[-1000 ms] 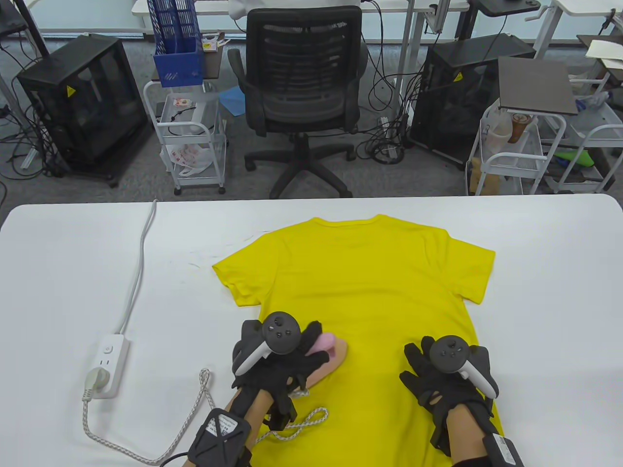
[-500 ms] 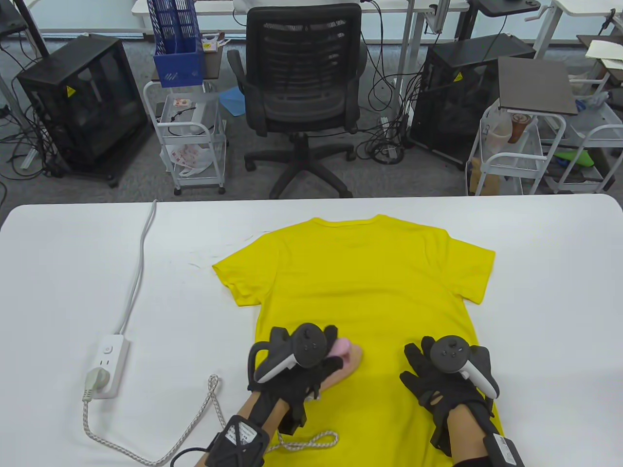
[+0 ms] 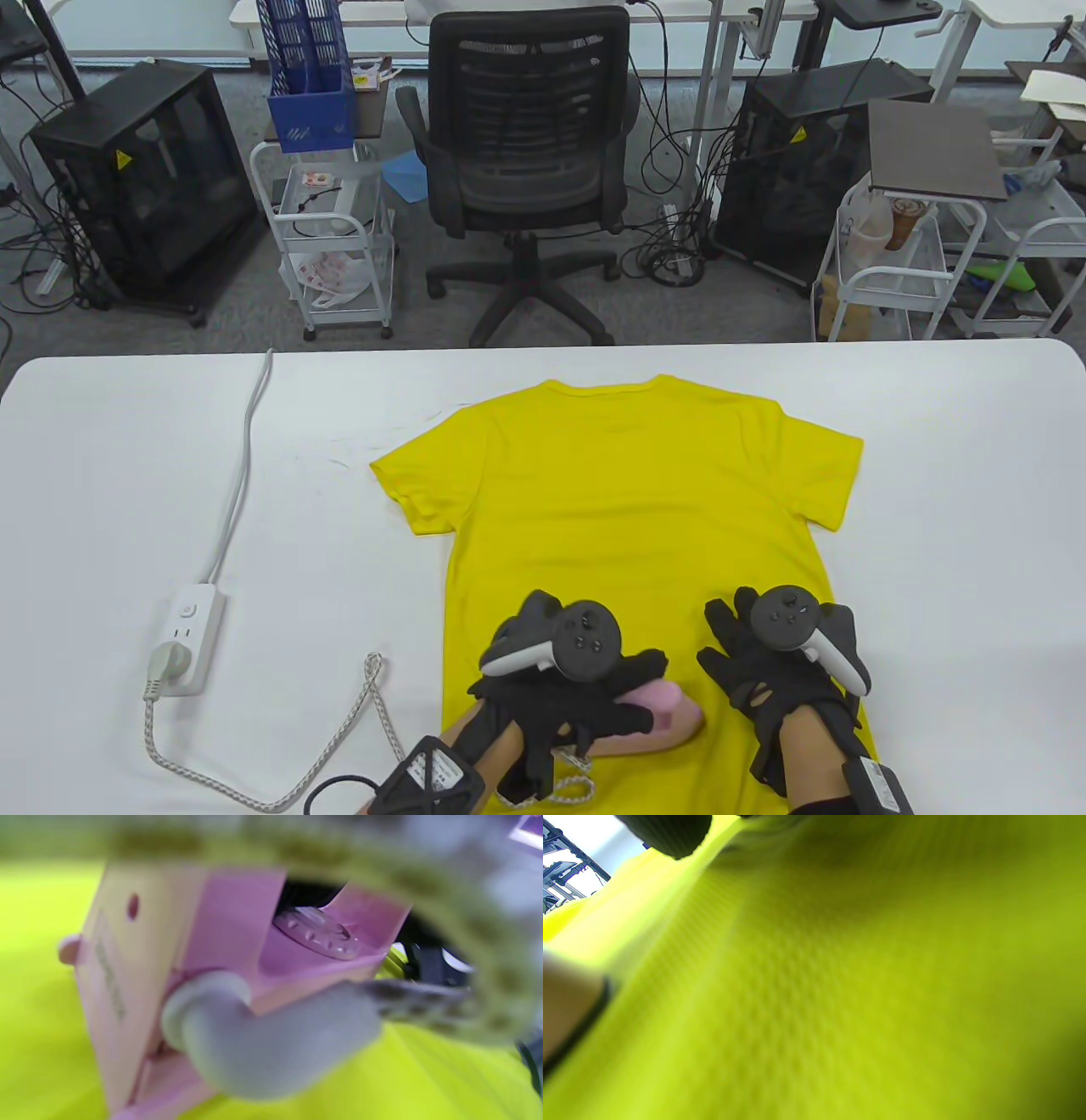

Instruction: Iron t-shirt with electric iron on table

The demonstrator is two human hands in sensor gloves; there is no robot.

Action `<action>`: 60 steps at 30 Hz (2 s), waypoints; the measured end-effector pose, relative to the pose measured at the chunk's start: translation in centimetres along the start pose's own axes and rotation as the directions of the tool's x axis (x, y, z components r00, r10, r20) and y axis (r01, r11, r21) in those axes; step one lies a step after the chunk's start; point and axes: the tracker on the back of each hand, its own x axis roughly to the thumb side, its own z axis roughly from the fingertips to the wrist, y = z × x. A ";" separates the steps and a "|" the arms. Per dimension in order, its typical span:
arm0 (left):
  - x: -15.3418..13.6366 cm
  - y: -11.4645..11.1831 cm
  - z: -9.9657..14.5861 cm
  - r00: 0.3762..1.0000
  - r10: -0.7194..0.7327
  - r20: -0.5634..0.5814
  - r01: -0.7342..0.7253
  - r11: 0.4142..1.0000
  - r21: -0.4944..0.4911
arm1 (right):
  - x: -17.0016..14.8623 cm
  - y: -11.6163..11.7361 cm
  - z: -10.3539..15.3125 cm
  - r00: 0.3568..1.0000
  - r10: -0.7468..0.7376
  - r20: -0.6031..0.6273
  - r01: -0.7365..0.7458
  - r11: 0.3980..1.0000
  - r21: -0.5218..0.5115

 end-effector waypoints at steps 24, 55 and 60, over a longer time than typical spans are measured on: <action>-1.4 0.2 0.0 0.995 0.065 -0.071 -0.064 0.998 0.025 | -0.2 -0.2 0.0 1.000 -0.025 0.009 0.025 1.000 0.010; -8.4 4.5 -1.6 0.915 0.080 -0.395 0.014 0.973 0.229 | -0.2 -0.2 0.1 1.000 -0.022 0.010 0.022 1.000 0.012; -16.5 6.8 1.4 0.645 0.302 -0.702 0.038 0.905 0.424 | -0.3 -0.2 0.1 0.999 -0.031 0.016 0.030 0.999 0.017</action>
